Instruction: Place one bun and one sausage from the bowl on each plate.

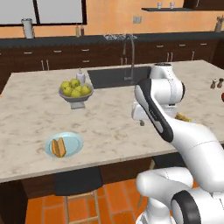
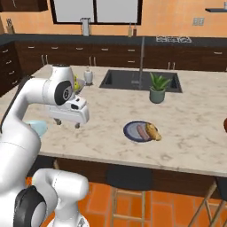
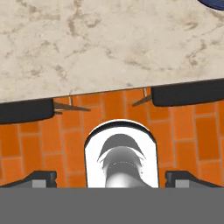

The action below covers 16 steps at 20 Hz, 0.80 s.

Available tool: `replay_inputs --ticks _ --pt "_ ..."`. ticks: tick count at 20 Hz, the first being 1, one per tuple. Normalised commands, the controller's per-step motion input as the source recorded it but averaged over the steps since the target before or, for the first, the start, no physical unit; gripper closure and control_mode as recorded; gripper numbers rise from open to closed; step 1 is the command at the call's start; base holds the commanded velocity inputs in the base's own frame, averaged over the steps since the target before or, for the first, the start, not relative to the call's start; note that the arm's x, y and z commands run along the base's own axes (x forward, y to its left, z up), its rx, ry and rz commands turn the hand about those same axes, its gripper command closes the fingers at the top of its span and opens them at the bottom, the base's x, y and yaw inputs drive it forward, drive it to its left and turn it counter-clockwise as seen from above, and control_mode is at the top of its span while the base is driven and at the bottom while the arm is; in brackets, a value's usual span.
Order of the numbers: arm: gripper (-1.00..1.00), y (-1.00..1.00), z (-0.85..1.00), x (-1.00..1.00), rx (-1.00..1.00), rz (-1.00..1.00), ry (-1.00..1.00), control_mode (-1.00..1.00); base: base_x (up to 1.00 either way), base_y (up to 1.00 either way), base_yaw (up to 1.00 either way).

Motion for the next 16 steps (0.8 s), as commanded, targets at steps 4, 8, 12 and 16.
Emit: replay_inputs --ticks 4,8,12,16 --pt "-1.00 0.00 0.00 0.00 0.00 0.00 0.00 1.00 0.09 -1.00 0.00" --pt "-1.00 0.00 0.00 0.00 0.00 0.00 0.00 1.00 0.09 -1.00 0.01" --pt "-1.00 0.00 0.00 0.00 0.00 0.00 0.00 1.00 0.03 -1.00 0.09" --pt "-1.00 0.00 0.00 0.00 0.00 0.00 0.00 1.00 0.09 -1.00 0.03"
